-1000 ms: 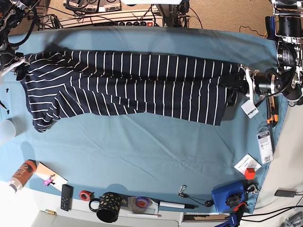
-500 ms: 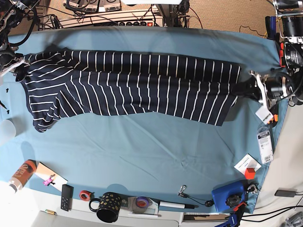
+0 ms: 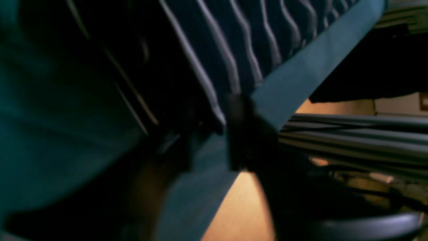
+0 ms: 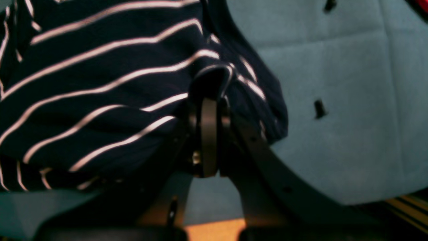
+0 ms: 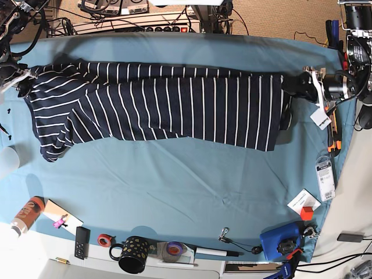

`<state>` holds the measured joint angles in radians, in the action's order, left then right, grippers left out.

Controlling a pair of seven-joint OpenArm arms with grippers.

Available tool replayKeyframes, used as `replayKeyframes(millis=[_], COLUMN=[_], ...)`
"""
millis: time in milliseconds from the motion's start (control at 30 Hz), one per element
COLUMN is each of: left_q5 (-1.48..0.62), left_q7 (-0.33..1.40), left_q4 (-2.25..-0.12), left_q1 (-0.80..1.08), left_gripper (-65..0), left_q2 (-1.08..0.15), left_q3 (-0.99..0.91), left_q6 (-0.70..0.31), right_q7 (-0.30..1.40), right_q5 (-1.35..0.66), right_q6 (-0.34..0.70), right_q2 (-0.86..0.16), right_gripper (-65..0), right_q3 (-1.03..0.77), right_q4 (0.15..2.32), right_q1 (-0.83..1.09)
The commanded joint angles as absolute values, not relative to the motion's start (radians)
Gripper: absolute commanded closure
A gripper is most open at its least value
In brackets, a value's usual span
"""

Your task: Layout the t-shirt on the table in an organized manner, then fold the t-shirt properly

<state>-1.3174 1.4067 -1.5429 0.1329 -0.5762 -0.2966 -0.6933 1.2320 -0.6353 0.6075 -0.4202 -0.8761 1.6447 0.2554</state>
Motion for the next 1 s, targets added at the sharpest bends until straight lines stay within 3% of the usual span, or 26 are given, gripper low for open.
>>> replayKeyframes(millis=[0,100,167,333,500,700,967], left_q5=[-1.339,-1.339,-1.339,-1.339,-1.357,-1.407,-1.407], left_q7=[1.396,1.396,1.396,1.396,1.396,1.396,1.396], left_q4=[-1.557,-1.557,-1.557,-1.559,-1.559,-1.559,-1.559], left_q1=[0.121,0.122,0.121,0.119,0.119,0.12,0.122], left_gripper=[-26.7,-28.1,-28.1,-28.1,-28.1,-28.1,-28.1], left_q2=[-0.596,-0.596,-0.596,-0.596,-0.596,-0.596,-0.582], left_q3=[-0.305,-0.306,-0.307,-0.359,-0.543,-0.745,-0.757], left_q6=[-0.691,-0.677,-0.677,-0.677,-0.677,-0.678,-0.679], right_q7=[1.234,1.279,1.307,1.354,1.332,1.325,1.068], right_q5=[-0.639,-0.659,-0.69,-0.77,-0.887,-0.893,-0.692], right_q6=[0.611,0.611,0.61,0.61,0.61,0.61,0.551], right_q2=[-0.446,-0.447,-0.452,-0.503,-0.587,-0.633,-0.626], right_gripper=[-0.8,-14.7,-18.1,-18.1,-18.1,-18.1,-18.0], right_q3=[-0.884,-0.884,-0.885,-0.886,-0.886,-0.886,-0.859], right_q4=[1.661,1.661,1.661,1.661,1.661,1.661,1.65], right_q1=[0.252,0.255,0.255,0.254,0.252,0.249,0.113])
